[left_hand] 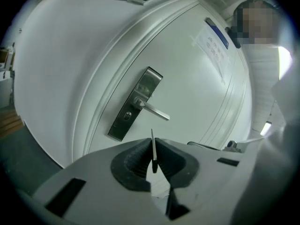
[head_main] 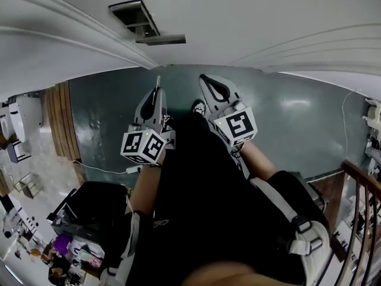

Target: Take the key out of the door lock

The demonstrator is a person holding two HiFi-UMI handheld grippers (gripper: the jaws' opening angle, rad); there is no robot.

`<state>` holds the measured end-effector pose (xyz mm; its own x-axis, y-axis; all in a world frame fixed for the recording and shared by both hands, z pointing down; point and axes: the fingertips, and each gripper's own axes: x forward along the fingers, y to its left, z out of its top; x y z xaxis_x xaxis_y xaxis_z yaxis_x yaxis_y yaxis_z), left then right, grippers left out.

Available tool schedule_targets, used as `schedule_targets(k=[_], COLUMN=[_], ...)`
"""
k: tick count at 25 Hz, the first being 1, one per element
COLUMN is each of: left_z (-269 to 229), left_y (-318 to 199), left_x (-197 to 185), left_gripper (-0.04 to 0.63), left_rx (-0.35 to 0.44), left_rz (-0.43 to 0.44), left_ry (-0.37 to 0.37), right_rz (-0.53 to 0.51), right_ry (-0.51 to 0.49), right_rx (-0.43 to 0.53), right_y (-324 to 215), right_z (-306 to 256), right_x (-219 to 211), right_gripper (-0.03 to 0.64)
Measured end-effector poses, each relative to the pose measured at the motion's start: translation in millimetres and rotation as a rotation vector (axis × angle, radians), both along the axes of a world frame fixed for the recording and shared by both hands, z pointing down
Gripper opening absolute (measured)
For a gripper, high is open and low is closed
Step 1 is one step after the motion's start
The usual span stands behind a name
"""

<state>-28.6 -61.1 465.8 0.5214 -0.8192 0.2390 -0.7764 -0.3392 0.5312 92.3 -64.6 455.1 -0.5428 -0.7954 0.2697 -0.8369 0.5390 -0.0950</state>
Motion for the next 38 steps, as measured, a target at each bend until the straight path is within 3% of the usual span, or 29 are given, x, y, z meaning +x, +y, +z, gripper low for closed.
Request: schedule_targets(k=[5,18,31,38], left_z=[-22,-87,-171,-186], left_y=[1,-19,-36,-36], left_x=[-1,-11,-19,-24], left_gripper=[0.037,0.037,0.037,0.037], left_rx=[0.058,0.224,0.419,0.468], left_rz=[0.058,0.089,0.083,0.067], left_ry=[-0.035,-0.054,-0.074,-0.126], right_rz=[0.057,0.134,0.154,0.142], right_ry=[0.011,0.040,0.043,0.050], right_rx=[0.025,0.148,0.346,0.378], right_y=[6,-3,-18,-23], right_z=[-12,-74,-158,-173], right_x=[-4,-16,-25,-29], right_gripper=[0.008,0.008,0.008,0.008])
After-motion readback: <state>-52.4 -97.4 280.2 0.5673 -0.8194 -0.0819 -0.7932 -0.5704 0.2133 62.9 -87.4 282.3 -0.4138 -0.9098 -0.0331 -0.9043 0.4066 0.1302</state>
